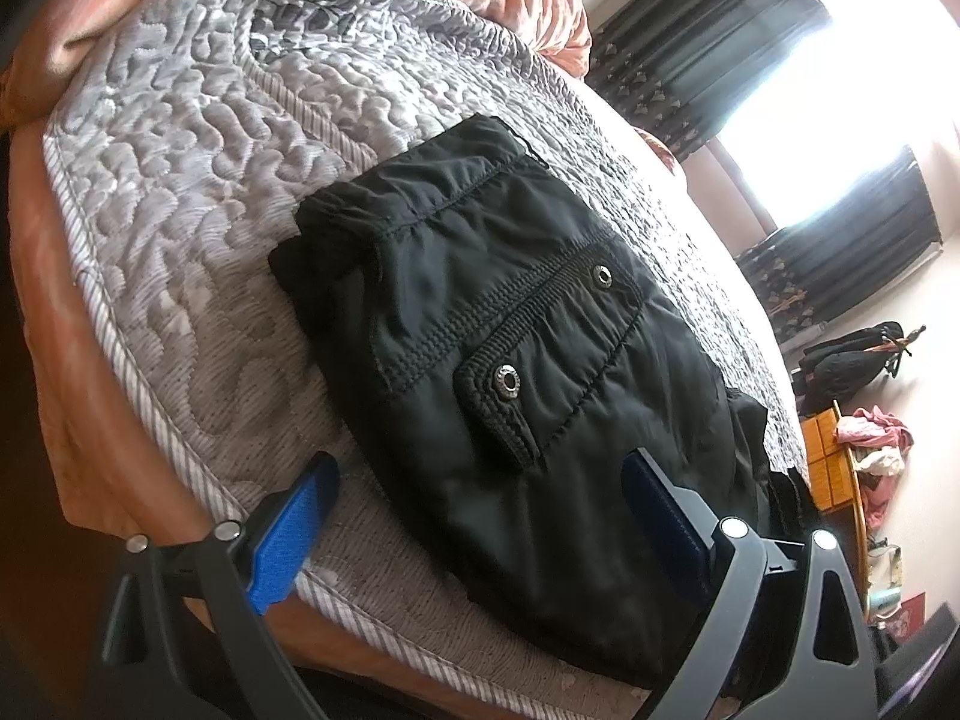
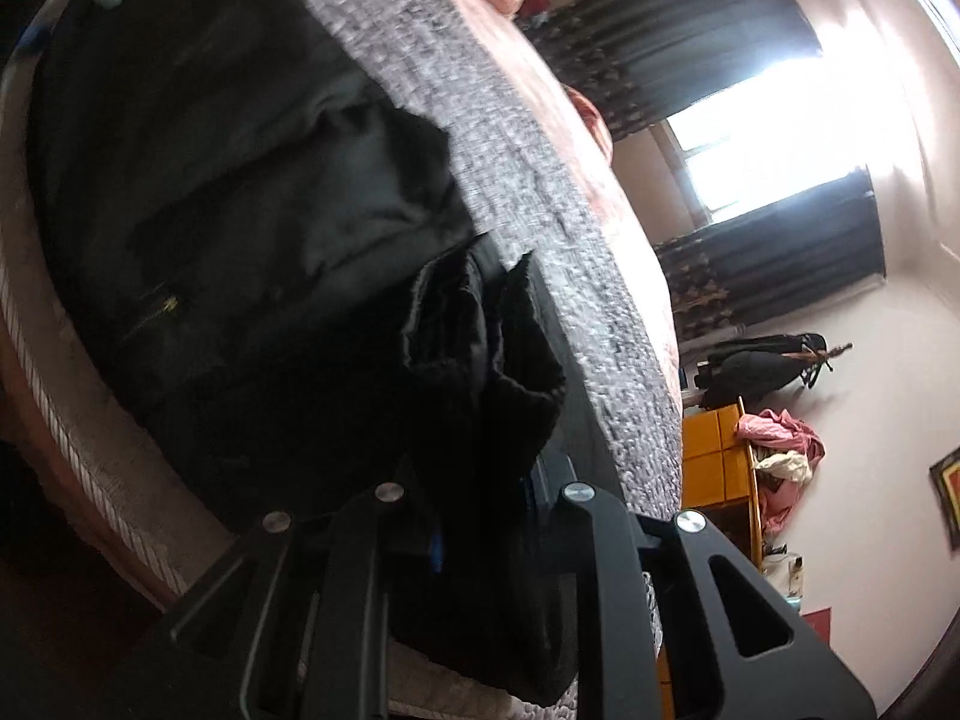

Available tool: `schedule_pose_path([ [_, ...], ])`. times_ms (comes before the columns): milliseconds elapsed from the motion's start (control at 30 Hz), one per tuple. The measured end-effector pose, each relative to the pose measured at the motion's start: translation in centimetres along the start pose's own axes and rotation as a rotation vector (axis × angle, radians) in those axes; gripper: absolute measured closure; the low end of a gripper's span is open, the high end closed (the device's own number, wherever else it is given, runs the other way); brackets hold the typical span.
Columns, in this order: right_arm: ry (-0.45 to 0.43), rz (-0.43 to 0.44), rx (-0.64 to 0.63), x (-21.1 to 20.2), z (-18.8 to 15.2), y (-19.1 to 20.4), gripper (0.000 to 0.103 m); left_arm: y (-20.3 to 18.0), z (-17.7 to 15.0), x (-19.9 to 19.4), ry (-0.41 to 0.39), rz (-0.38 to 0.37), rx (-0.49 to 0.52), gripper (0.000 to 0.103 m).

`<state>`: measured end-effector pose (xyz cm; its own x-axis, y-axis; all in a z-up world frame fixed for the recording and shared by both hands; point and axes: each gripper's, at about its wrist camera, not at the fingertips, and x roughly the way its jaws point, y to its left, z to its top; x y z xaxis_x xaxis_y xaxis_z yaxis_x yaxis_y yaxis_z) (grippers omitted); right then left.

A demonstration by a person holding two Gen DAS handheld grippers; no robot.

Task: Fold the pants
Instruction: 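Lay the pant leg down over the folded bundle with the right gripper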

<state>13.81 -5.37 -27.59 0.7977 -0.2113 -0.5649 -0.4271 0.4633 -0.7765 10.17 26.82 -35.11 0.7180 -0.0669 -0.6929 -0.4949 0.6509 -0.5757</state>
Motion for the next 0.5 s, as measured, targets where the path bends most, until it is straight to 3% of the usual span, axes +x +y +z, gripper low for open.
schedule_pose_path([
  [300,0.019,0.083,-0.044,1.5,-0.5,2.7,0.082,0.2,0.1,-0.1,0.001,0.0,-0.003,0.007],
  [500,0.01,0.274,0.031,1.8,-0.9,1.3,0.06,0.3,0.2,0.0,0.003,-0.001,-0.004,0.007],
])
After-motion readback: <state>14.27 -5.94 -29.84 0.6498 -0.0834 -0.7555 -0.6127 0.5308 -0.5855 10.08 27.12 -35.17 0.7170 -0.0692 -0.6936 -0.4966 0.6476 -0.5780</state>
